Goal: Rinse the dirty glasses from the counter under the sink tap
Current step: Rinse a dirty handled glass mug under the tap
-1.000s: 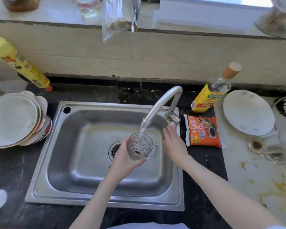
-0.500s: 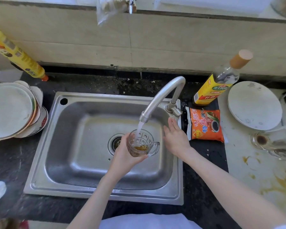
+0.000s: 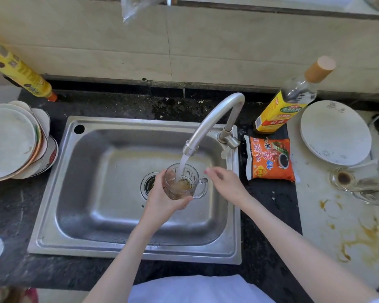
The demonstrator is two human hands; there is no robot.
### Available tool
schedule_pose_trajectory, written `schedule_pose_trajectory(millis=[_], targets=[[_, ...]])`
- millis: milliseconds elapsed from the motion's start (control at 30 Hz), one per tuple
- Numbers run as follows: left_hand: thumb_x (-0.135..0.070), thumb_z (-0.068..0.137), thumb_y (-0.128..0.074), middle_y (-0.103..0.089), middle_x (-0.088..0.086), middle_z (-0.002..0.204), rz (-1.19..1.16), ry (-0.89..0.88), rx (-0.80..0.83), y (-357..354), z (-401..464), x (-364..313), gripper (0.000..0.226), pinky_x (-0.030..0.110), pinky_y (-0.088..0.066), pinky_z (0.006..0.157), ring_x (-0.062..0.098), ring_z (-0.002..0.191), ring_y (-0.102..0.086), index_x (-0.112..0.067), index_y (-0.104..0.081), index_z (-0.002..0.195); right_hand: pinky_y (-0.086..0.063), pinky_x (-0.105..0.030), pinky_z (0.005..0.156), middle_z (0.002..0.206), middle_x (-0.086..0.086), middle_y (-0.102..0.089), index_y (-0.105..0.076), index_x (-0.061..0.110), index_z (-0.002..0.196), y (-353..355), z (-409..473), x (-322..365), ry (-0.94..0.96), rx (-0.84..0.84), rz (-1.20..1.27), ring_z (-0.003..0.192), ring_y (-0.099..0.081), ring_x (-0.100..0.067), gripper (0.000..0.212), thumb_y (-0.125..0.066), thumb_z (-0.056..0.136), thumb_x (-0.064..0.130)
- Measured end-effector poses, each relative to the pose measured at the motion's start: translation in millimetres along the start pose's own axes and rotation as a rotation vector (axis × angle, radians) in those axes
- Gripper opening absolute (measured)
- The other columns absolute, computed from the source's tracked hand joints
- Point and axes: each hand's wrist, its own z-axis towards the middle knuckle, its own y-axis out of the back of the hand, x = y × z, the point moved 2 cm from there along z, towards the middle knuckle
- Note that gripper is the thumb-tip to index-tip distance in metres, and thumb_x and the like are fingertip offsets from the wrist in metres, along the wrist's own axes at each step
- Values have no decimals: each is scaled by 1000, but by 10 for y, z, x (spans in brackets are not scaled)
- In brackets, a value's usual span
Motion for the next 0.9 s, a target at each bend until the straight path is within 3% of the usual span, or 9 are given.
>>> schedule_pose_trajectory(millis=[133,233,333,433,567,767,900], targets=[[-43,47,-81,-57,-23,106,1,37,18,7,37,-62,82,21,-45,86,-10,97,-56,-29,-46,119,-46,-25,95,108,3,-64,-59,15,103,-185,-91,-20,-15,117,233,104,-60,-9,26,-46,96,36],[-38,60,-84,-62,-14,105,32,133,90,-11,78,-37,66,21,-46,81,1,98,-58,-25,-51,115,-56,-26,77,108,-7,-64,-57,13,99,-229,-99,-28,-119,100,432,88,-67,-16,20,-47,97,30],[-50,66,-77,-66,-5,102,-19,295,178,-51,78,13,55,20,-49,71,8,92,-63,-24,-55,110,-54,-26,57,97,-7,-69,-57,10,110,-208,-121,-30,-268,120,411,76,-70,-22,31,-49,96,36],[-50,77,-67,-71,2,92,-129,463,262,-120,21,30,36,17,-50,58,11,79,-67,-22,-59,98,-45,-22,42,86,-7,-72,-58,7,105,-213,-141,-53,-396,142,348,66,-70,-23,36,-49,95,41],[-60,73,-65,-73,6,92,-145,603,331,-141,-7,88,55,26,-52,68,19,84,-67,-16,-64,104,-43,-19,41,76,-9,-70,-56,5,90,-260,-147,-89,-511,181,326,49,-64,-16,34,-49,96,37],[-60,69,-68,-70,10,99,-162,691,341,-118,4,163,57,29,-51,67,22,85,-64,-17,-62,106,-45,-26,57,69,-12,-69,-53,3,85,-314,-126,-103,-564,217,345,44,-63,-16,36,-51,96,37],[-56,68,-71,-68,11,96,-231,712,362,-109,-16,202,55,38,-54,84,24,87,-62,-17,-64,106,-47,-26,59,73,-10,-69,-53,4,85,-310,-127,-49,-544,229,295,52,-65,-18,34,-48,97,36]])
